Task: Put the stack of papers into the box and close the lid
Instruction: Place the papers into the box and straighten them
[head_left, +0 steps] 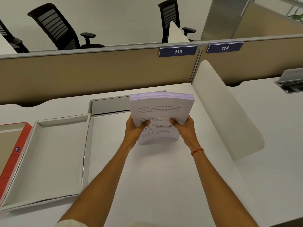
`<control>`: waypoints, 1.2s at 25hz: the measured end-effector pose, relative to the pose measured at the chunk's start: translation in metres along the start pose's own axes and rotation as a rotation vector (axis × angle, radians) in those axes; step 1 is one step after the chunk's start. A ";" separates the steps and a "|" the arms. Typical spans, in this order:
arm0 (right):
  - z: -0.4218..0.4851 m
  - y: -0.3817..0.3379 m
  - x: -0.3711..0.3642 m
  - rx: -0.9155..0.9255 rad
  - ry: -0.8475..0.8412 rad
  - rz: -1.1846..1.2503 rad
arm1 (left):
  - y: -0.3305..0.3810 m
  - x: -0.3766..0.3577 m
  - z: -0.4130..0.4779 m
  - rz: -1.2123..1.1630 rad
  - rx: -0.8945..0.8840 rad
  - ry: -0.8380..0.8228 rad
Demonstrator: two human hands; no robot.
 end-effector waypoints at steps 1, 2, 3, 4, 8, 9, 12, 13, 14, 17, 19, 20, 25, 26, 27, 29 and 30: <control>-0.001 0.001 0.000 -0.002 0.003 0.006 | -0.001 0.000 0.000 -0.010 0.002 -0.005; -0.002 0.001 -0.001 0.000 0.007 0.015 | -0.002 0.000 0.000 -0.019 0.002 -0.008; -0.003 0.001 -0.002 0.002 0.013 0.025 | -0.001 -0.001 -0.001 -0.023 0.004 -0.007; -0.002 0.000 -0.003 0.001 0.018 0.033 | 0.000 -0.001 -0.001 -0.023 0.006 -0.003; 0.001 -0.010 -0.012 -0.022 0.016 0.033 | 0.012 0.004 0.002 -0.001 -0.016 0.019; 0.002 -0.015 -0.015 -0.022 0.011 0.029 | 0.017 0.007 0.003 0.014 -0.025 0.023; 0.010 -0.034 -0.027 -0.037 0.010 0.016 | 0.037 0.020 0.007 0.067 -0.036 0.044; 0.011 -0.041 -0.031 -0.044 0.019 0.011 | 0.045 0.025 0.008 0.074 -0.040 0.057; 0.013 -0.049 -0.036 -0.049 0.031 0.002 | 0.053 0.031 0.009 0.081 -0.047 0.070; 0.014 -0.074 -0.053 -0.040 0.022 -0.014 | 0.076 0.052 0.008 0.119 -0.072 0.118; 0.015 -0.088 -0.066 -0.034 0.002 -0.018 | 0.089 0.068 0.005 0.148 -0.090 0.160; 0.014 -0.095 -0.073 -0.038 -0.005 -0.018 | 0.095 0.077 0.003 0.159 -0.096 0.178; 0.004 -0.123 -0.118 -0.025 -0.078 -0.006 | 0.118 0.125 -0.009 0.212 -0.091 0.256; 0.001 -0.126 -0.127 -0.030 -0.090 -0.009 | 0.120 0.135 -0.011 0.224 -0.079 0.266; -0.002 -0.129 -0.137 -0.036 -0.107 -0.003 | 0.122 0.146 -0.012 0.235 -0.072 0.275; -0.008 -0.132 -0.156 -0.053 -0.136 0.008 | 0.125 0.166 -0.014 0.252 -0.059 0.276; -0.011 -0.133 -0.165 -0.060 -0.146 0.006 | 0.126 0.176 -0.015 0.260 -0.052 0.272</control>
Point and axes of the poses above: each hand's wrist, its own z-axis towards the middle knuckle, its own x-axis out of the back of the hand, y = z × x, the point moved 5 cm from there along z, towards the middle knuckle, and after that the axes turned 2 degrees about x, right-handed, at the moved point
